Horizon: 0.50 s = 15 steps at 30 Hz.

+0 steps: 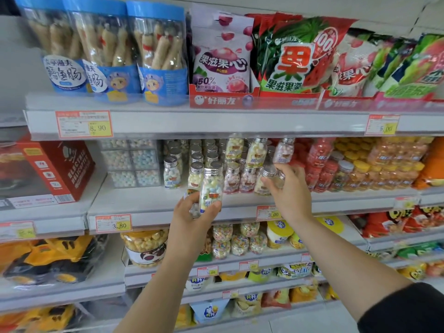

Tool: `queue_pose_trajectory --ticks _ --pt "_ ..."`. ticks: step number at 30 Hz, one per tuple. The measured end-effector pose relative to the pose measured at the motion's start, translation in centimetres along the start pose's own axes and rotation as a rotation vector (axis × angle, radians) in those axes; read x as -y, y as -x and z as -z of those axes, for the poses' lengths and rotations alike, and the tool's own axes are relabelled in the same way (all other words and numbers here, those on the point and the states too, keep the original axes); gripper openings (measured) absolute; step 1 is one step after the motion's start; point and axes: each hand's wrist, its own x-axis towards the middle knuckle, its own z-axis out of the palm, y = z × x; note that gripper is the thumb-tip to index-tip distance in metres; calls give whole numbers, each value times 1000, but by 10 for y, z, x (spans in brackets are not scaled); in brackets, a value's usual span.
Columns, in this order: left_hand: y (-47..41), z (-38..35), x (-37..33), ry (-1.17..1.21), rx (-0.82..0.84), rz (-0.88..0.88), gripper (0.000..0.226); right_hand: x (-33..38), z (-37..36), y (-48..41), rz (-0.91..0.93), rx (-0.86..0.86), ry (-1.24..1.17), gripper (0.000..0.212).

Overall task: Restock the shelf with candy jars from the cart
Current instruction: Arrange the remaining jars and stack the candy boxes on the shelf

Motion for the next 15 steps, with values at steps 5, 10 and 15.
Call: queue_pose_trajectory --ticks 5,10,15 --pt "-3 1 3 -5 -1 -2 24 1 -3 -2 14 -9 27 51" --pt "-2 -2 -2 13 7 -4 21 -3 -6 3 33 -44 -57 55" --pt "-6 -4 2 1 16 8 23 -2 -7 7 39 -96 -124 58"
